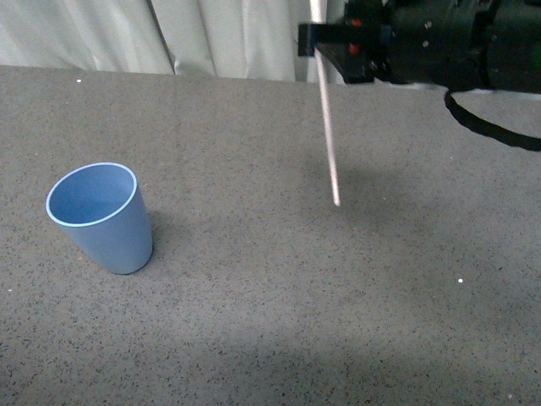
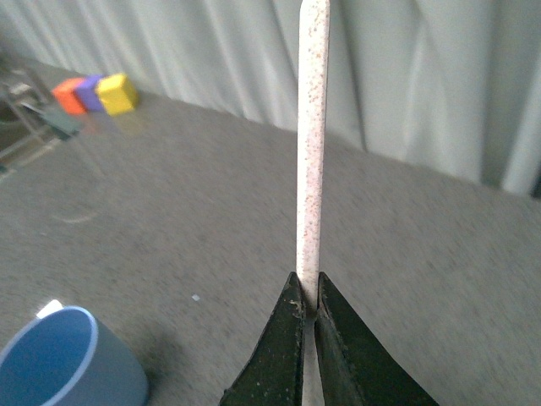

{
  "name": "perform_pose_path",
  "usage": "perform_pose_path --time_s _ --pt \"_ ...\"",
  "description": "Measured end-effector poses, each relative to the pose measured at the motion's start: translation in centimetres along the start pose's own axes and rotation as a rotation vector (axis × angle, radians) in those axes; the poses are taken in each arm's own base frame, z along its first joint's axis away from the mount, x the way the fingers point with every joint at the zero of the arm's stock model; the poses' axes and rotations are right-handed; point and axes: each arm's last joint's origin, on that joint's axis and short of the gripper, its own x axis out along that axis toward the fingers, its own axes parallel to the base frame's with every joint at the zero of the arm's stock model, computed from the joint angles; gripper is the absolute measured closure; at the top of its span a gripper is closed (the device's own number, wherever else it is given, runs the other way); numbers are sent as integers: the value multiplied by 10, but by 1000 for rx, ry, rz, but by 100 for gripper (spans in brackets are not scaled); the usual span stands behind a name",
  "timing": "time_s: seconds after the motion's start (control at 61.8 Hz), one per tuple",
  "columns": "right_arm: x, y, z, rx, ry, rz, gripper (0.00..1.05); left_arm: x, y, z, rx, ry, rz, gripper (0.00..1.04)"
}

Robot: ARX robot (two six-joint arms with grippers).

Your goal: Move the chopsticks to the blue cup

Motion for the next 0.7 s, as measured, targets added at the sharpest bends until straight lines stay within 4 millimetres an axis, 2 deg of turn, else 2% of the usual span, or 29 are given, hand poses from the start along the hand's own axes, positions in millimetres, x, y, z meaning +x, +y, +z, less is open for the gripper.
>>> perform_pose_path --time_s 0.178,0.437,0.567,0.696 --pt "22 34 13 -53 -114 245 103 0 0 0 0 0 0 7" --pt "66 83 11 -26 -116 433 103 0 0 0 0 0 0 7" --pt "83 94 9 20 -108 478 103 0 0 0 0 0 0 7" --pt "95 95 0 61 -77 492 103 0 0 0 0 0 0 7"
